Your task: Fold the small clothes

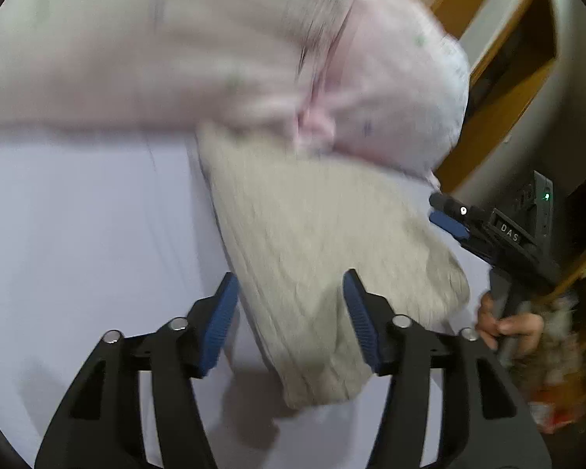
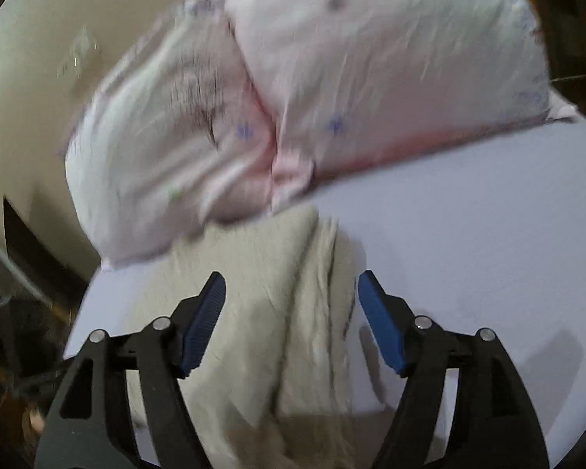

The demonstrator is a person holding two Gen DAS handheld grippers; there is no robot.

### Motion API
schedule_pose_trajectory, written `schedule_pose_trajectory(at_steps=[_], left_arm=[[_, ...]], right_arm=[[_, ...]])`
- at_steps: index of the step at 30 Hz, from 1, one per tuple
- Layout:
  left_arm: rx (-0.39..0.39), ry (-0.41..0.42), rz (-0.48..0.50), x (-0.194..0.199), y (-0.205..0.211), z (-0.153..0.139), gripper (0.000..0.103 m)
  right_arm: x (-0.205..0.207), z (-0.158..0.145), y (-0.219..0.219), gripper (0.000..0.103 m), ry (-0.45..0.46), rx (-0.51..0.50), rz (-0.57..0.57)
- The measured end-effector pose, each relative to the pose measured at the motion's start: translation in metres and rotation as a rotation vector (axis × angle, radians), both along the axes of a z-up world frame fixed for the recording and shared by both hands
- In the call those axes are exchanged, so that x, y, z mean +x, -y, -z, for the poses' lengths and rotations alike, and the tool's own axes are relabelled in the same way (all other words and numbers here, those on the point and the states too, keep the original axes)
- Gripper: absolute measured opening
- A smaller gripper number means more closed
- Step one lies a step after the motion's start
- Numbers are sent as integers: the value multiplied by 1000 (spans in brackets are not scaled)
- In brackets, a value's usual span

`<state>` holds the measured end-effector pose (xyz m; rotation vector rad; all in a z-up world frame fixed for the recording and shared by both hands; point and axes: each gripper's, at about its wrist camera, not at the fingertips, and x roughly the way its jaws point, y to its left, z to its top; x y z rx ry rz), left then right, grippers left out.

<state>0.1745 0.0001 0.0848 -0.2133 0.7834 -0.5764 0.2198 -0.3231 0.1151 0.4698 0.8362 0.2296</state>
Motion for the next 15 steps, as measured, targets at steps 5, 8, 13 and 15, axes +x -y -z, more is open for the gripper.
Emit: schedule_pose_trajectory(at_steps=[5, 8, 13, 15], left_arm=[[10, 149, 58, -11, 36, -22, 76], [42, 70, 96, -4, 56, -5, 76], [78, 58, 66, -11, 56, 6, 75], [52, 65, 45, -20, 46, 0, 75]], right_arm=[[29, 38, -30, 57, -147, -159, -41], [29, 47, -19, 71, -161, -153, -10], [6, 38, -9, 77, -90, -200, 1], [-16, 20, -12, 77, -19, -224, -14]])
